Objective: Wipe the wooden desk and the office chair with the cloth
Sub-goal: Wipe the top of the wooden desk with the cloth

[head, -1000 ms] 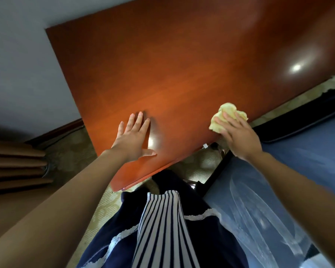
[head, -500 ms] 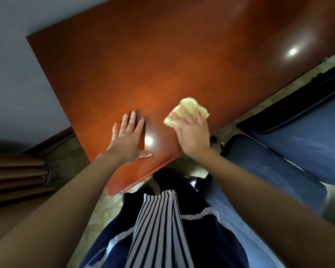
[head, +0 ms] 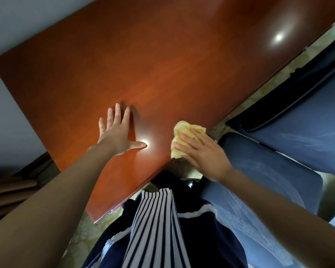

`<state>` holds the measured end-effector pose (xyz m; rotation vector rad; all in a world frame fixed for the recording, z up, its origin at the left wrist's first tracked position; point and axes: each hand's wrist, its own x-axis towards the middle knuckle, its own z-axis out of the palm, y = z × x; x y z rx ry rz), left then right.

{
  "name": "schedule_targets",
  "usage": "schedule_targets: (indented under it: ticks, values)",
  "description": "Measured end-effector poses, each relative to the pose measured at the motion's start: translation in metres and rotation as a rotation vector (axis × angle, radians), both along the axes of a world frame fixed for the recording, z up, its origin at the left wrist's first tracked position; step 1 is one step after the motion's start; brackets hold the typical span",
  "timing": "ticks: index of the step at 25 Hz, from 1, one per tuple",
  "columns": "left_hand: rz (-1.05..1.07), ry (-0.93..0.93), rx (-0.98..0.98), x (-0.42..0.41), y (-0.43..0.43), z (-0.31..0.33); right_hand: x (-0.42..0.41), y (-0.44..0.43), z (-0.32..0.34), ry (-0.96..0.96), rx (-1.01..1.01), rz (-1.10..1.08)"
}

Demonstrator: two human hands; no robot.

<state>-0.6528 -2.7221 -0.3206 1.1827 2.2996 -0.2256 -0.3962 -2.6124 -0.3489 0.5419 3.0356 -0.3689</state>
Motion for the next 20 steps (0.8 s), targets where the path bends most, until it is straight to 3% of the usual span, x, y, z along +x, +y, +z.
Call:
schedule_targets:
  ticks: [6,12,16,20]
  values:
    - [0.002,0.064,-0.121,-0.005,0.006,-0.003,-0.021,0.096,0.001,-0.130,-0.034,-0.153]
    - [-0.049,0.151,-0.176,-0.003,0.010,-0.001,-0.115,0.161,-0.002,-0.311,-0.058,-0.313]
    - [-0.051,0.162,-0.212,-0.003,0.011,-0.001,-0.188,0.159,-0.001,-0.390,-0.133,-0.365]
    - [-0.044,0.166,-0.216,-0.004,0.008,-0.001,-0.224,0.127,0.002,-0.405,-0.166,-0.260]
